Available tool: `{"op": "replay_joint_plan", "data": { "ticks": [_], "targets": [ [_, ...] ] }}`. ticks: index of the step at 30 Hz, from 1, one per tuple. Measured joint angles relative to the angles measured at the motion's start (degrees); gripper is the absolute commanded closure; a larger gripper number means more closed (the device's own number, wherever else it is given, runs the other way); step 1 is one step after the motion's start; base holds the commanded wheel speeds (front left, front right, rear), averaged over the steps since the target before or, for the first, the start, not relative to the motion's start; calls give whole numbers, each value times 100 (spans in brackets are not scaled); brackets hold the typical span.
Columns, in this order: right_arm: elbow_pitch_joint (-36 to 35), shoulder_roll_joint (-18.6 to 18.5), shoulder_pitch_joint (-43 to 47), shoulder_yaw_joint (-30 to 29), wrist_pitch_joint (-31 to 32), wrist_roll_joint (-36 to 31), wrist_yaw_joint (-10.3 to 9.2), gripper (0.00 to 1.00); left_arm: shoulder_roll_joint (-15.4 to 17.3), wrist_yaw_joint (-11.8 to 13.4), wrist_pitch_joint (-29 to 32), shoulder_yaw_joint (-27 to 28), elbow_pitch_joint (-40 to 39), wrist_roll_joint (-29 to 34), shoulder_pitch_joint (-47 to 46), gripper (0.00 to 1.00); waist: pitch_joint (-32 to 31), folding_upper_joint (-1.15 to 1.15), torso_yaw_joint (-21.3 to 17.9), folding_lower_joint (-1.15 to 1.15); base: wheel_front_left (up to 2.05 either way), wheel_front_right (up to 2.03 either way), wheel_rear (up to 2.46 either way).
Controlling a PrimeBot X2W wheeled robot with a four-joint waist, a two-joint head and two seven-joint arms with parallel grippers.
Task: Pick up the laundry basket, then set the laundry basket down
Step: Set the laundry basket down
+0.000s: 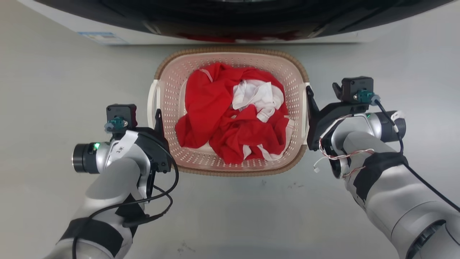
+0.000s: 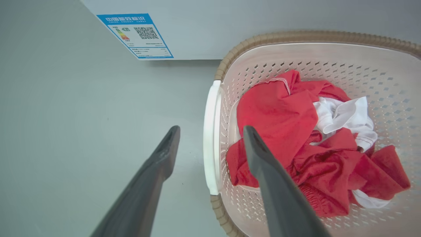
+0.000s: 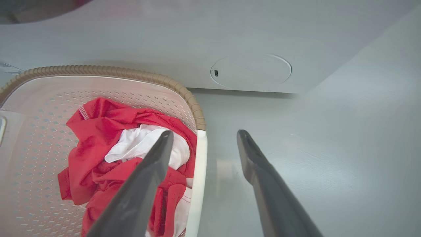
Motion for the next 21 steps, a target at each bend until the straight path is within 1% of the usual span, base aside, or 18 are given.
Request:
{"op": "replay_joint_plan", "data": {
  "ticks": [6,8,13,21],
  "targets": [
    [-58,1,255,-92,-102,33,104,0,2,-47,-43,38,-105,-67,270,0,-411,0,-26,0,0,0,0],
    [-105,5,417,-140,-129,45,158,0,32,-47,-43,134,-208,-67,443,0,-641,0,-41,0,0,0,0],
    [-187,-21,708,-363,-130,104,166,0,190,-36,-43,342,-550,-66,731,0,-1043,0,-67,-1,0,0,0],
    [-738,-254,1156,-921,-130,109,148,0,392,32,-43,543,-1230,218,1317,0,-1712,0,-99,0,0,0,0]
  ]
}}
